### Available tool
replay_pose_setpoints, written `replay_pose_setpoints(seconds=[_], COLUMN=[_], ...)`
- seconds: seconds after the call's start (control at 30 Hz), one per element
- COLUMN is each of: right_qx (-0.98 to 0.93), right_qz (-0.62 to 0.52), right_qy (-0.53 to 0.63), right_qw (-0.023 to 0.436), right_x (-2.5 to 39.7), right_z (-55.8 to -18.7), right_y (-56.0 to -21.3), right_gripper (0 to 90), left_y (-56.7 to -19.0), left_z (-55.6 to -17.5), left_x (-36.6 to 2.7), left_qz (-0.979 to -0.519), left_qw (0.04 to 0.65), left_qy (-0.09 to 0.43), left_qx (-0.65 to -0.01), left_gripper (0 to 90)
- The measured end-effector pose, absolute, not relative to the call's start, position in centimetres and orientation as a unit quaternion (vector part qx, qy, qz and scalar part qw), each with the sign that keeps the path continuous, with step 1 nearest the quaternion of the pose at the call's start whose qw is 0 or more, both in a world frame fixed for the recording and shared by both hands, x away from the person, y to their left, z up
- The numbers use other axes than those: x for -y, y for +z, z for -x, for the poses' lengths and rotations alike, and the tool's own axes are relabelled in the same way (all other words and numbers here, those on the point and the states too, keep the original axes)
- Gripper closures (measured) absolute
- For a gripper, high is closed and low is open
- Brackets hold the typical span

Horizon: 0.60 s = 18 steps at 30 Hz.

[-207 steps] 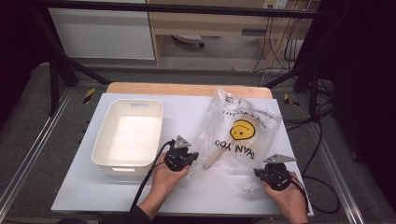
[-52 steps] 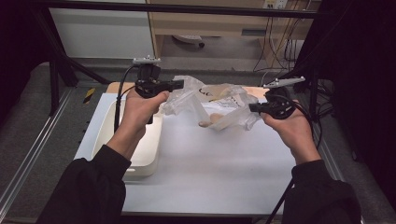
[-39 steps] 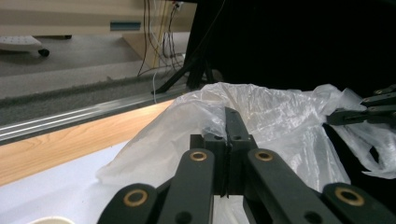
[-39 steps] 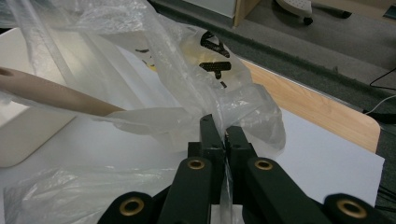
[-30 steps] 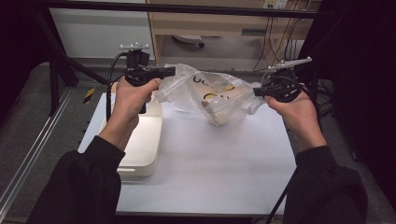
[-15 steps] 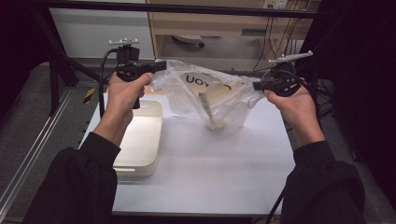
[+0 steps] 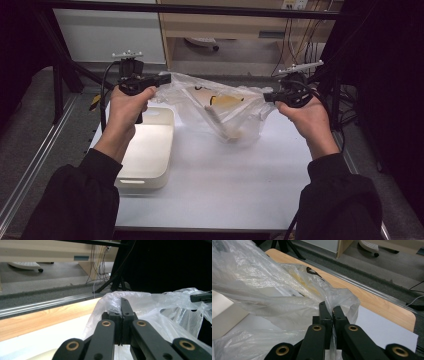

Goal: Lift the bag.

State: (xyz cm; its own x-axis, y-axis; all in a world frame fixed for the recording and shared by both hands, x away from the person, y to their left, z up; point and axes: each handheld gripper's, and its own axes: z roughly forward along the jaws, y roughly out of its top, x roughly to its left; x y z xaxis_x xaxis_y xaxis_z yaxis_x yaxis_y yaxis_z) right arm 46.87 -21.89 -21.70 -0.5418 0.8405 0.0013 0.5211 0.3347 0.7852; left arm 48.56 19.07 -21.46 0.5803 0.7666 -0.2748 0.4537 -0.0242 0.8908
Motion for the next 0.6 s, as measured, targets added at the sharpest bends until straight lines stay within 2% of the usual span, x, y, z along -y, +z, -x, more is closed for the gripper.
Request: replay_pose_setpoints(seconds=[0.33,0.6], right_qx=[-0.798,-0.806], right_qz=[-0.427,-0.422], right_qy=[0.377,0.37], right_qw=[0.196,0.186], right_x=[21.4,21.1], right_z=[-46.7,-45.9], right_y=[-23.0,-25.0], right_gripper=[90.0,90.0], left_y=[-23.6,-26.8], left_z=[-48.2,-46.7], left_x=[-19.6,-19.9], left_qz=[-0.719,-0.741], left_qw=[0.521,0.497], left_qy=[0.148,0.138], left_qx=[-0.436,-0.43], left_gripper=[90.0,90.0])
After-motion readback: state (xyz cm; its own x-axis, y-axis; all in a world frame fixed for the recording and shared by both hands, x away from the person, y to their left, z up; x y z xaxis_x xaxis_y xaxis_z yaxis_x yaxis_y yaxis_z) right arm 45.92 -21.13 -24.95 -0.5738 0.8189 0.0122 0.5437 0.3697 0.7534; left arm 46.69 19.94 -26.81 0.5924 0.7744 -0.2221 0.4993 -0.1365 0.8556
